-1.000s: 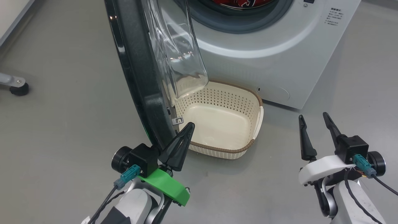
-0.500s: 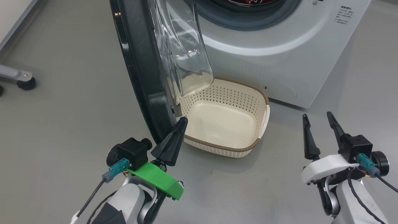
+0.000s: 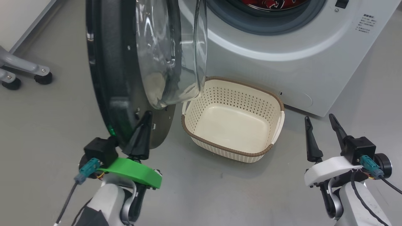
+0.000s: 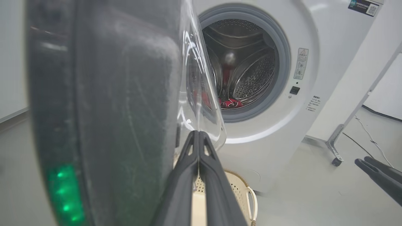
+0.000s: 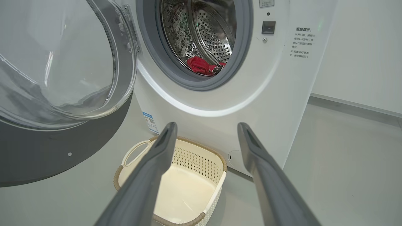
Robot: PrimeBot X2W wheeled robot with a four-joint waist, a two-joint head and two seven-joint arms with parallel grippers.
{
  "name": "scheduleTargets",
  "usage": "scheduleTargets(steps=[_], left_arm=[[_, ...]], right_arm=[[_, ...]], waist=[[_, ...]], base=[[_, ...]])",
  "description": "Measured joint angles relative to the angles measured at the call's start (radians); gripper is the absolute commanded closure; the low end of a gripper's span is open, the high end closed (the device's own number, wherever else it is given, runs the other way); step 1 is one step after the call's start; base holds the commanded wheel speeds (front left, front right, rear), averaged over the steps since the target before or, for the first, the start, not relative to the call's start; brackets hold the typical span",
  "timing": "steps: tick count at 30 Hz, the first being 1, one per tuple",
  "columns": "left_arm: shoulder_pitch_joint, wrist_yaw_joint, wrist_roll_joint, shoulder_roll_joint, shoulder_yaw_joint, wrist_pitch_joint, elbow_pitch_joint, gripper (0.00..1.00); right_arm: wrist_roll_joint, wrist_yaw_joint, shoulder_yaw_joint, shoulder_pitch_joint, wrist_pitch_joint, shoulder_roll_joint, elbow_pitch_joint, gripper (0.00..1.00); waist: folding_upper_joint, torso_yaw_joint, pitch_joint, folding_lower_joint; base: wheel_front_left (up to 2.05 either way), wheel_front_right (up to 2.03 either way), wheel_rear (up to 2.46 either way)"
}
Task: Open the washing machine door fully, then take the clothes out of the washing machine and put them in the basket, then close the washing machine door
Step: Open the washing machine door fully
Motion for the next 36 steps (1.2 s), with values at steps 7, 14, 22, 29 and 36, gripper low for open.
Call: scheduleTargets(steps=[7,14,22,29,36], left_arm=[[0.017,0.029,0.016,0.003,0.127,0.000,0.014,1.00],[0.027,0.066,0.015,0.061,0.293,0.000,0.018,1.00],[0.020,0.078,0.013,0.107,0.411,0.000,0.047,1.00],[-0.007,0.079,0.012,0.138,0.465,0.000,0.102,1.00],[-0.040,0.083,-0.001,0.170,0.524,0.000,0.169,1.00]], right_arm=[[-0.005,0.009,-0.002,0.000,0.000,0.002,0.004,0.00],[-0.010,0.019,0.005,-0.003,0.000,0.012,0.009,0.00],[-0.019,0.019,-0.002,-0.004,0.000,0.015,0.011,0.00],[-0.022,0.019,-0.007,-0.005,0.000,0.017,0.011,0.00],[-0.028,0.021,-0.012,-0.027,0.000,0.018,0.008,0.00]], waist=[[0.0000,0.001,-0.002,0.0000],[0.0000,-0.024,0.002,0.0000],[0.0000,-0.069,0.016,0.0000],[0.0000,-0.099,0.032,0.0000],[0.0000,-0.126,0.060,0.0000]], base=[[0.00,0.00,0.00],[0.00,0.00,0.00],[0.00,0.00,0.00],[0.00,0.00,0.00],[0.00,0.00,0.00]])
